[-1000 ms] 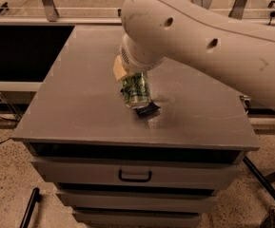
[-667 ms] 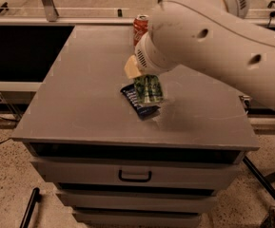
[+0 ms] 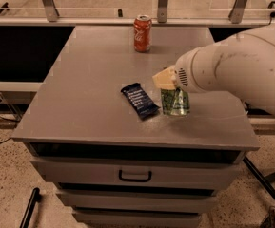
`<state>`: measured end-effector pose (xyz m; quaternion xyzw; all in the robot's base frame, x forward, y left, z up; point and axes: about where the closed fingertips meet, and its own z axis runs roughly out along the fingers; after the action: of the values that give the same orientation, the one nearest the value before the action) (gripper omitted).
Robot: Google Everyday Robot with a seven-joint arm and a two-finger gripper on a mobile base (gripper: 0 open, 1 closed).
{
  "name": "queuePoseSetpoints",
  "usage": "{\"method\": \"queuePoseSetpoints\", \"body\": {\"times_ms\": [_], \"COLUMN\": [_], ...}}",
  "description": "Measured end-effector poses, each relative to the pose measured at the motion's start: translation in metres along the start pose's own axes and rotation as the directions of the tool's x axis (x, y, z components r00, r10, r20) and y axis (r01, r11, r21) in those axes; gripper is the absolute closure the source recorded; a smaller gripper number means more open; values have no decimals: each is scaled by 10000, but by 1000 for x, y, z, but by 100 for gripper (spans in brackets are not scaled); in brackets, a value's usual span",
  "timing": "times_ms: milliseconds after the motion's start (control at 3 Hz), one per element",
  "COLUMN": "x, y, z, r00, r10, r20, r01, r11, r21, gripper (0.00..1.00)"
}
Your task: Place green can upright
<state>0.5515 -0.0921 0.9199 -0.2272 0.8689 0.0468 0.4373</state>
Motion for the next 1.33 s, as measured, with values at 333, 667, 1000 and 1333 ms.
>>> {"method": "queuePoseSetpoints", "body": {"times_ms": [333, 667, 1000, 1333], "x": [-1, -6, -32, -48], "y": [1, -2, -28, -46], "z": [0, 4, 15, 20], "r00": [10000, 9995, 9876, 9573], "r10": [-6, -143, 527, 1836], "r20": [8, 294, 1479, 2234], "r01": [6, 149, -408, -1288], "r11": [10000, 9996, 9958, 9625], "r21": [-12, -221, -823, -2388], "gripper": [100, 100, 100, 100]}}
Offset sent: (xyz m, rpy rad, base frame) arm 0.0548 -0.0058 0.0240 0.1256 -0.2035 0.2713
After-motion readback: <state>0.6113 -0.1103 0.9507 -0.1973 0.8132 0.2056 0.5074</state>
